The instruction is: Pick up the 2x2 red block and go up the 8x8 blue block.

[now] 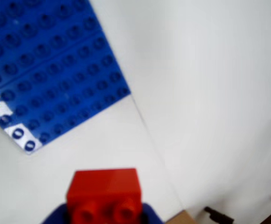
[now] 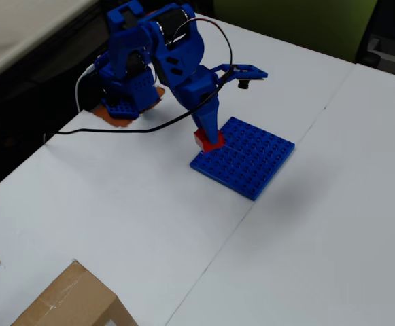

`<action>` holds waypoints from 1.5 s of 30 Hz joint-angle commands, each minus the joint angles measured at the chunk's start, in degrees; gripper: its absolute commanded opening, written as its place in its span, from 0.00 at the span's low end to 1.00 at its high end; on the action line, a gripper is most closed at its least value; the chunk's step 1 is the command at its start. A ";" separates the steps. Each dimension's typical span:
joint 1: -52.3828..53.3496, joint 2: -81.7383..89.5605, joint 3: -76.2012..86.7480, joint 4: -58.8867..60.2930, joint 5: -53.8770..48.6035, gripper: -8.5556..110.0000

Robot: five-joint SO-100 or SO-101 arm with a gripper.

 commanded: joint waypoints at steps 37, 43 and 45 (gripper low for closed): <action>-14.77 -5.10 -3.52 -0.18 -16.35 0.09; -14.77 -5.36 -3.52 -0.26 -16.96 0.09; -14.68 -5.63 -3.52 -0.35 -17.49 0.09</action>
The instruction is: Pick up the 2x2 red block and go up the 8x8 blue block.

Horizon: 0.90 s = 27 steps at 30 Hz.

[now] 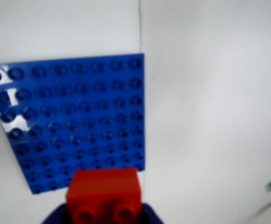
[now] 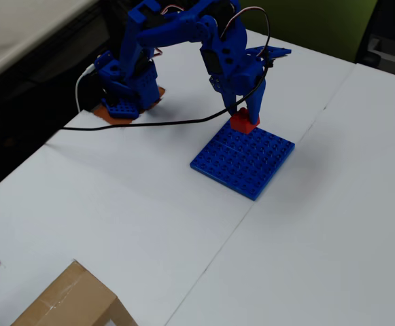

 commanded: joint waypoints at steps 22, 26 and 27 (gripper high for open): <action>0.62 2.55 -2.64 1.67 -15.82 0.09; 0.35 2.46 -2.64 1.49 -15.29 0.09; 0.26 2.37 -2.64 1.41 -15.21 0.09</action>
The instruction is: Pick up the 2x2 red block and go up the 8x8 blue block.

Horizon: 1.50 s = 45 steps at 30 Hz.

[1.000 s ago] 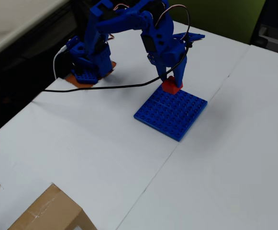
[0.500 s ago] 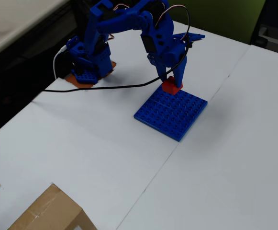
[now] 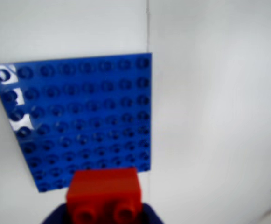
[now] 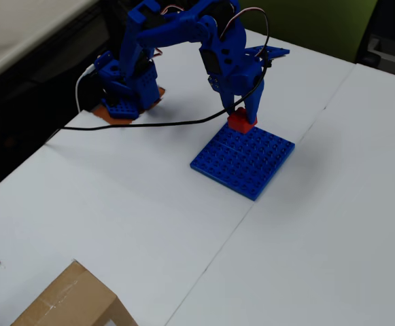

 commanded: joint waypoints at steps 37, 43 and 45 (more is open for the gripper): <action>-0.35 2.29 -2.64 0.70 -14.15 0.09; -0.35 2.37 -2.64 1.05 -14.33 0.09; -0.35 2.37 -2.64 1.05 -14.33 0.09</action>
